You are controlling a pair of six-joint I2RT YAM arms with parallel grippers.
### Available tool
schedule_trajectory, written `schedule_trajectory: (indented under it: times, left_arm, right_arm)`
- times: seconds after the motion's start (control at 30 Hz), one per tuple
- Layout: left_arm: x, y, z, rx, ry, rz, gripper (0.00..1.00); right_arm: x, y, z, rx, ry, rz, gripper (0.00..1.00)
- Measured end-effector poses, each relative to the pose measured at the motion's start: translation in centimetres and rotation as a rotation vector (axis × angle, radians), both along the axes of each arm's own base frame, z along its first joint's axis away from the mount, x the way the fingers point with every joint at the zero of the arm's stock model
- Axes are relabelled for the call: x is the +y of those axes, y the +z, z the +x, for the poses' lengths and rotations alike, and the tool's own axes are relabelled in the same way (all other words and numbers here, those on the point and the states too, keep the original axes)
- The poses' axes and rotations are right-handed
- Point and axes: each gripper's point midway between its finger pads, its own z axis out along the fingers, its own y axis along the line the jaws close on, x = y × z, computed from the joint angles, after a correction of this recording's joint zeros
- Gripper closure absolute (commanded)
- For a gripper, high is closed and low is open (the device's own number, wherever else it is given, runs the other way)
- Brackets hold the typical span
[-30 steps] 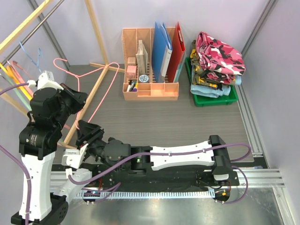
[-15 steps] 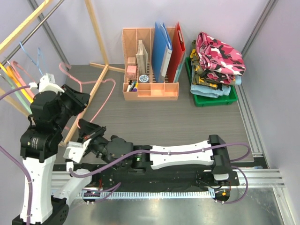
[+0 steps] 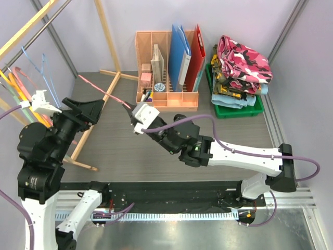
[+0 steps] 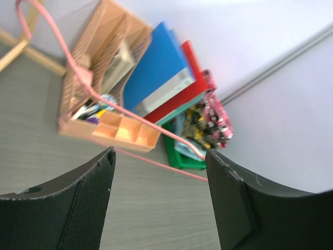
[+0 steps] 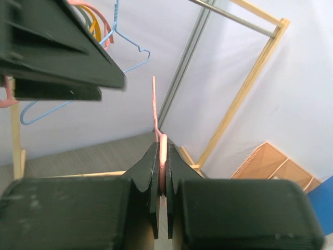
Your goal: Remove the trousers from the hanger
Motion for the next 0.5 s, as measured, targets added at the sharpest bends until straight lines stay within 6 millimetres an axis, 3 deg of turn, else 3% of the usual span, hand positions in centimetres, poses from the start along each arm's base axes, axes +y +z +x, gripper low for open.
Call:
schedule_trajectory:
  times: [0.13, 0.2, 0.4, 0.5]
  left_arm:
    - [-0.8, 3.3, -2.2, -0.156, -0.066, -0.054, 0.35]
    - [-0.8, 5.4, -4.3, -0.265, -0.09, -0.088, 0.35]
    - [0.7, 11.8, -13.2, -0.607, -0.106, -0.139, 0.34]
    - [1.5, 13.4, -17.2, -0.712, -0.104, -0.149, 0.33]
  right_arm:
    - [-1.5, -0.3, 2.1, 0.082, 0.011, 0.07, 0.99]
    - [-2.3, -0.4, 3.9, 0.143, -0.002, 0.124, 0.99]
    - [-4.5, 1.1, 9.1, 0.328, -0.01, 0.377, 0.99]
    - [-4.8, 2.9, 10.9, 0.397, 0.024, 0.524, 0.99]
